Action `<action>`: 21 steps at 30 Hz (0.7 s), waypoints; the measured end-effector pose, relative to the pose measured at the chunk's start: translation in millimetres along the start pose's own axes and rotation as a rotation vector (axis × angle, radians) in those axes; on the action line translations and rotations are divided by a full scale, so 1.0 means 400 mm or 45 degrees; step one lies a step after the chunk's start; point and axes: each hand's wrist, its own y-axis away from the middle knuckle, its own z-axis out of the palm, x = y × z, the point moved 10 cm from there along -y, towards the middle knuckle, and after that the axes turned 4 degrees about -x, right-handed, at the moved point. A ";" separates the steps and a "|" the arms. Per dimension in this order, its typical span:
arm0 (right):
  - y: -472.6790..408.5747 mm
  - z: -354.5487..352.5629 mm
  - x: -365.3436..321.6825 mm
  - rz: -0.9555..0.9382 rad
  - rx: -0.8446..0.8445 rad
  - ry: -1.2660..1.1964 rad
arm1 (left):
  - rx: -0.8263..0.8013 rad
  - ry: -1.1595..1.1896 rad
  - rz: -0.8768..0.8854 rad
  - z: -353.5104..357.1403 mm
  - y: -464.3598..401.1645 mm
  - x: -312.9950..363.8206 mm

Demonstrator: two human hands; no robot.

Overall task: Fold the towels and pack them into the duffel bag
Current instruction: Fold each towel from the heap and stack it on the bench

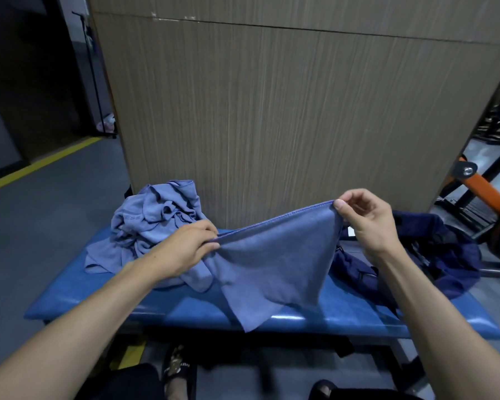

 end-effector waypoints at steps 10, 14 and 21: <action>-0.008 -0.032 0.013 0.059 -0.028 -0.069 | 0.450 0.262 -0.289 -0.194 -0.015 -0.030; -0.011 -0.055 0.023 0.111 -0.031 -0.025 | 0.131 0.353 -0.167 -0.179 -0.031 -0.023; -0.030 -0.045 0.027 0.152 -0.222 0.354 | 0.019 0.652 -0.068 -0.185 -0.053 -0.014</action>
